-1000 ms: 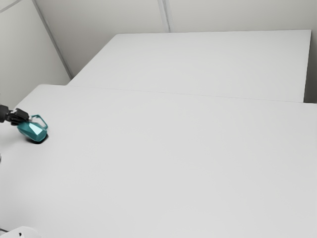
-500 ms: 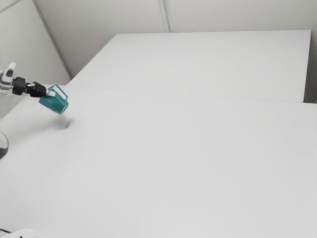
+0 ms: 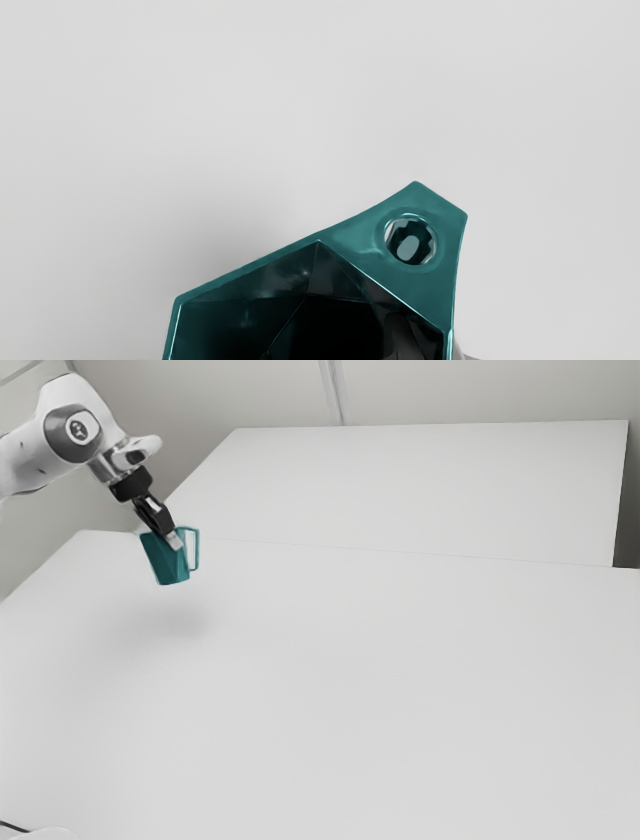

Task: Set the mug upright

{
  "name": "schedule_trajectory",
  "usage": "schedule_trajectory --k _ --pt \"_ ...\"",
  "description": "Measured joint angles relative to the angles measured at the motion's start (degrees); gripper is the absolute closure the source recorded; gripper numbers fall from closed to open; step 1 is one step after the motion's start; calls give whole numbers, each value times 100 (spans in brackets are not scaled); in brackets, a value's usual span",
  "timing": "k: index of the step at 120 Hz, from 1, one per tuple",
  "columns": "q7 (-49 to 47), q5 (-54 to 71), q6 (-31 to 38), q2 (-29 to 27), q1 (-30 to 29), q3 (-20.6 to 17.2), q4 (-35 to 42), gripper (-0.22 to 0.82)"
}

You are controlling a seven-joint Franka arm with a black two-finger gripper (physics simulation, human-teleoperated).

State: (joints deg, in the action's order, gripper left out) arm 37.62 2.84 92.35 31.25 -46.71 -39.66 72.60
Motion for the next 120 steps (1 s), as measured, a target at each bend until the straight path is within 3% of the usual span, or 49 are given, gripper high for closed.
schedule_trajectory --k 10,30,69,120 --pt "-215 552 375 -416 -185 -344 929 79" --pt "-608 1002 1549 -1210 -549 -648 2457 79" --pt "-1176 1166 3862 -2722 -692 -806 4554 79" --pt "-1603 1160 6609 -2650 -785 -805 5761 79"
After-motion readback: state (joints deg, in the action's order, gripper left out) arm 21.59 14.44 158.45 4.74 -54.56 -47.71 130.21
